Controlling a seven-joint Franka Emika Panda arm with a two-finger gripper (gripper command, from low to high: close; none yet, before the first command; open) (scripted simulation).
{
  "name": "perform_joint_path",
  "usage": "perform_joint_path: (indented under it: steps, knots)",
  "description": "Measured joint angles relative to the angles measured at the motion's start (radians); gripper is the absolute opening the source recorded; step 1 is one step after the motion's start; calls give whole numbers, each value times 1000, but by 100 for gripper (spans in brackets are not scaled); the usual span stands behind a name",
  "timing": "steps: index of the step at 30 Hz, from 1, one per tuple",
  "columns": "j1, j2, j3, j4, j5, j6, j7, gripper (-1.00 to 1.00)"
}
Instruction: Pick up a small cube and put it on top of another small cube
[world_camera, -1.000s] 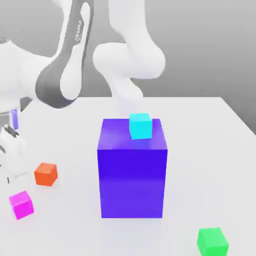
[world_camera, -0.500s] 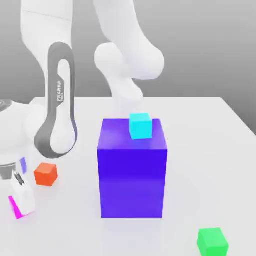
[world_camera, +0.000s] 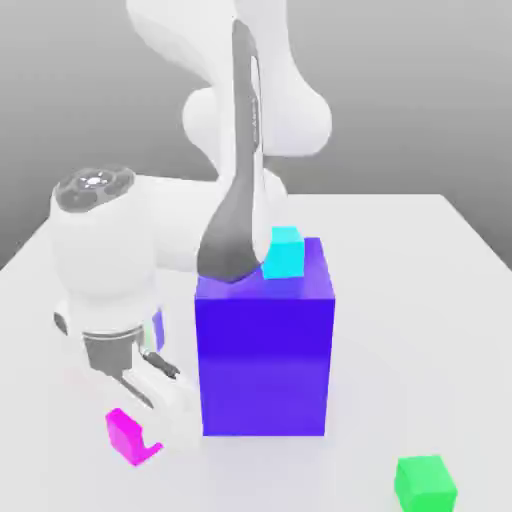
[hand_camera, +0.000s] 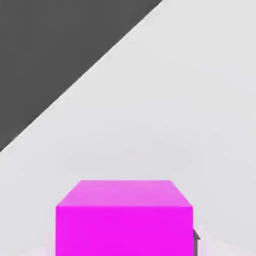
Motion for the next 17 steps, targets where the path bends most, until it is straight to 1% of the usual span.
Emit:
perform_joint_path:
  steps: [9,10,13,14,17]
  knots:
    - [286,-5,156,81,-76,-72,335,-100]
    - [308,17,165,90,-90,-57,365,-100]
    - [346,113,149,102,-131,25,413,-100]
    - [353,134,143,104,-140,44,420,100]
    - [353,134,143,104,-140,44,420,100]
